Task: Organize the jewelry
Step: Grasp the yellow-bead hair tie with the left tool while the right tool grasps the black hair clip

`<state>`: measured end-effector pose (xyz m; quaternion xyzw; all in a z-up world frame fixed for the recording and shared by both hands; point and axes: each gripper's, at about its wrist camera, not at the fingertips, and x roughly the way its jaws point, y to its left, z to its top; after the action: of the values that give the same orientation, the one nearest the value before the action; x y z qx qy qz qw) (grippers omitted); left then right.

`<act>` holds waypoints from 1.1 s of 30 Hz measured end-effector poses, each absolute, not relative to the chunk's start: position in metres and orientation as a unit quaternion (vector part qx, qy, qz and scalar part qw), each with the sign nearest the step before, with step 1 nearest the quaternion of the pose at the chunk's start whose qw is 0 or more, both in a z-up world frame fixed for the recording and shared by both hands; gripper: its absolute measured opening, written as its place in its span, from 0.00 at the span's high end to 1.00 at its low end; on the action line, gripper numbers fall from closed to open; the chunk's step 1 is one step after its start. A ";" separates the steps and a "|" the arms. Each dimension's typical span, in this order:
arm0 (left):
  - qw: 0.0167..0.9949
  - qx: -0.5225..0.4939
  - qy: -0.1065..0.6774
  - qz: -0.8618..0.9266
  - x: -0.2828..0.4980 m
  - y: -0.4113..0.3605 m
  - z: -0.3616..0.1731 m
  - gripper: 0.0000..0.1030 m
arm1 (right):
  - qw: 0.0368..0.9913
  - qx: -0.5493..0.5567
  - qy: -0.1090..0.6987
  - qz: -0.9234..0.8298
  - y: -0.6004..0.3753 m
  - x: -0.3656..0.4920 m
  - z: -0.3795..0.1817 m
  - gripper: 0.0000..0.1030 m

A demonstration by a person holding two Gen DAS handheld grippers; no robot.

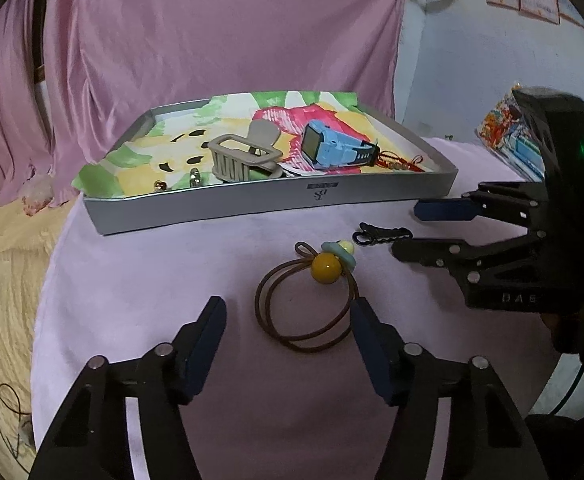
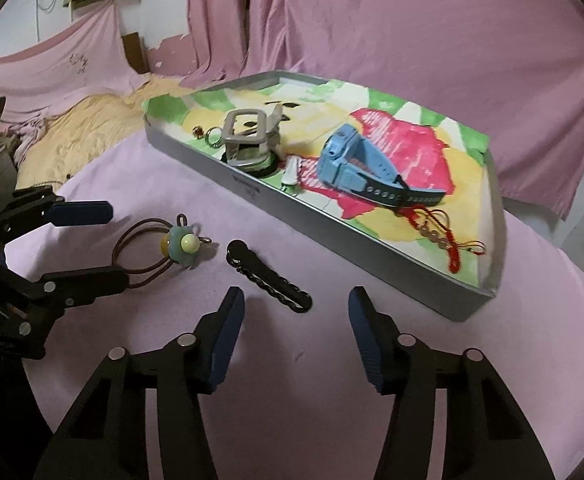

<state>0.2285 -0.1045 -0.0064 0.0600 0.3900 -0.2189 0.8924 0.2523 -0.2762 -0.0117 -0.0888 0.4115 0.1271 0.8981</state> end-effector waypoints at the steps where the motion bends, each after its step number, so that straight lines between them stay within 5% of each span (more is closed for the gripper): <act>1: 0.891 0.063 0.392 -0.220 0.229 -0.106 -0.007 0.48 | 0.897 -0.089 0.413 0.129 -0.277 0.254 -0.012 0.59; 6: 0.886 0.076 0.398 -0.223 0.234 -0.111 -0.008 0.59 | 0.892 -0.084 0.420 0.143 -0.278 0.262 -0.013 0.70; 23: 0.885 0.089 0.403 -0.218 0.240 -0.117 -0.007 0.92 | 0.880 -0.087 0.420 0.205 -0.271 0.273 -0.015 0.78; 33: 0.893 0.060 0.397 -0.203 0.241 -0.113 -0.001 0.96 | 0.878 -0.074 0.425 0.210 -0.271 0.264 -0.015 0.86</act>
<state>0.2412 -0.1134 -0.0014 0.0603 0.3971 -0.2025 0.8931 0.2640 -0.2706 -0.0149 -0.0742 0.4246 0.2098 0.8776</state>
